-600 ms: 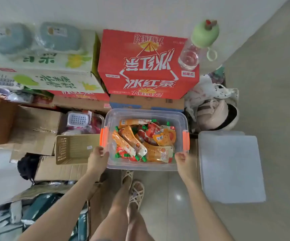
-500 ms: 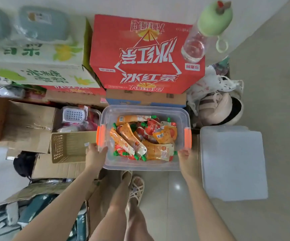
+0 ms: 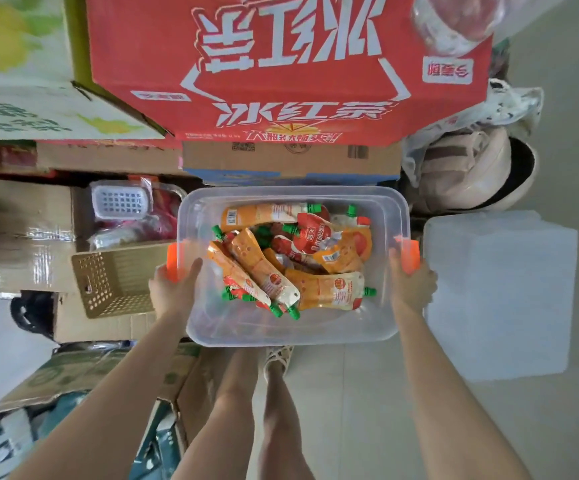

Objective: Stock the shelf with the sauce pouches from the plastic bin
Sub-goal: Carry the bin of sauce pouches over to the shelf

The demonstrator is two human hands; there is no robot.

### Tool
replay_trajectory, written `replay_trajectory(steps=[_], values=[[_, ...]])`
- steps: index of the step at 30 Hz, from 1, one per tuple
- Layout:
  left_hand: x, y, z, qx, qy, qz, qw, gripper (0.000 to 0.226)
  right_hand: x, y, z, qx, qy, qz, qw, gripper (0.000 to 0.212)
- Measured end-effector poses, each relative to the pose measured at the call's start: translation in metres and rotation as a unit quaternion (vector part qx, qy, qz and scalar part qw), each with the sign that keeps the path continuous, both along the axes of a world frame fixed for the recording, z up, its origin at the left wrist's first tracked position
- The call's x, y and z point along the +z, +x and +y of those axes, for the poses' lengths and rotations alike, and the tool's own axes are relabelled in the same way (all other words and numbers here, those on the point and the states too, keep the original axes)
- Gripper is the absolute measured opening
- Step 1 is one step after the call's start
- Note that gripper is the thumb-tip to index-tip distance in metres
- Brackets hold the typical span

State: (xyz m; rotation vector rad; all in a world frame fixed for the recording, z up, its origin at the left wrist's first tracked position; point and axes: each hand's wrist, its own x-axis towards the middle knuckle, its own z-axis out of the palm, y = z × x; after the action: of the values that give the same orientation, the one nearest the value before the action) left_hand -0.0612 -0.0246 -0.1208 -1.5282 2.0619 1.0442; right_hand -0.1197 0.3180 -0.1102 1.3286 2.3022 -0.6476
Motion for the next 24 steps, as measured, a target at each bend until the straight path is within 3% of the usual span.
replay_trajectory(steps=[2,5,11,17,24], values=[[-0.002,0.001,-0.003,-0.009,0.009,0.005,1.0,0.039,0.001,0.003,0.004,0.029,0.002,0.002,1.0,0.063],[0.0,0.001,-0.004,-0.013,0.04,0.004,0.999,0.044,0.003,0.01,0.002,-0.009,-0.079,0.059,0.995,0.032],[0.021,0.006,-0.013,0.021,0.084,-0.002,0.996,0.043,0.028,0.014,-0.002,-0.031,-0.094,0.064,0.993,0.033],[0.076,0.045,-0.02,0.057,0.06,0.017,0.996,0.043,0.079,0.037,-0.011,0.012,-0.116,0.069,0.991,0.05],[0.15,0.125,-0.005,0.206,0.052,0.06,0.975,0.046,0.128,0.052,-0.008,0.092,-0.176,0.098,0.975,0.058]])
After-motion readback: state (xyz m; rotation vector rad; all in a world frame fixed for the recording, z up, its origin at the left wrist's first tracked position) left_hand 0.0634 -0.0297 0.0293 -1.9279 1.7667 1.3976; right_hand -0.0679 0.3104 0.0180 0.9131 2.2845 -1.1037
